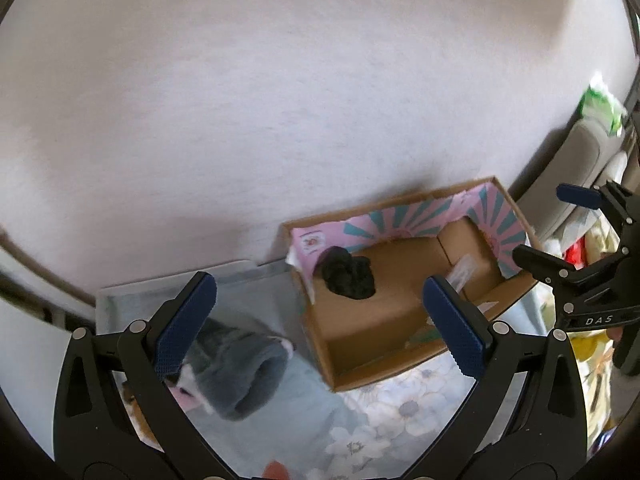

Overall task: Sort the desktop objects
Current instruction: 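Carry the black sock and clear box into the cardboard box and release both, then grasp the brown plush toy with the left tool while the right tool grasps the grey slipper, then carry the plush toy and grey slipper into the cardboard box and release both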

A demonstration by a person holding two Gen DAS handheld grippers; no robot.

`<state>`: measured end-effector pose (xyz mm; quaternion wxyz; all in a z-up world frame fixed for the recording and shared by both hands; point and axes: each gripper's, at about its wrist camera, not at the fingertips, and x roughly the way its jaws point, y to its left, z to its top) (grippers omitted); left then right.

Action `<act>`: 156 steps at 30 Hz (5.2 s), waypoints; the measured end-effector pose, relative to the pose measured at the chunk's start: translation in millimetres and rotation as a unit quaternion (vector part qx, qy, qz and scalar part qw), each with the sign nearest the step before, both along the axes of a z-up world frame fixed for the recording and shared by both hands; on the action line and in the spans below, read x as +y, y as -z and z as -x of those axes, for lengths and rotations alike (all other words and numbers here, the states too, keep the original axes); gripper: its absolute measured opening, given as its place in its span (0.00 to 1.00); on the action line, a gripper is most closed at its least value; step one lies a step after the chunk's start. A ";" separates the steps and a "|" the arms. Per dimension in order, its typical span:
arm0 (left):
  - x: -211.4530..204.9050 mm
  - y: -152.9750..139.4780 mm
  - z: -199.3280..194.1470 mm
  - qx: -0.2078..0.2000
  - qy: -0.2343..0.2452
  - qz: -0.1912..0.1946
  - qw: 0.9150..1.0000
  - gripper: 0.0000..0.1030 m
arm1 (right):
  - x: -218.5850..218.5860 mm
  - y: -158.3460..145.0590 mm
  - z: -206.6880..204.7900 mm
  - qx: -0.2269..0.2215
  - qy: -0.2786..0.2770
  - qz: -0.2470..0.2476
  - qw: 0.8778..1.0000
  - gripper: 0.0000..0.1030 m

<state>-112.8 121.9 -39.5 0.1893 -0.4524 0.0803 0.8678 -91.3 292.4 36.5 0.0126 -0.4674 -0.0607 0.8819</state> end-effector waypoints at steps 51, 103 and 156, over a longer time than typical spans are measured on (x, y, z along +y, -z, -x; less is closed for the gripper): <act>-242.4 171.9 -71.1 -0.031 -0.172 0.006 0.985 0.78 | -277.6 125.0 94.8 -0.198 -0.417 -0.027 0.887 1.00; -228.8 39.7 -91.4 0.039 -0.111 -0.035 0.992 0.30 | -226.7 9.0 81.4 -0.144 -0.335 0.084 0.928 0.35; 101.5 74.0 -10.0 -0.022 0.152 0.038 0.987 0.30 | 53.7 55.6 26.6 -0.139 -0.042 0.135 0.980 0.35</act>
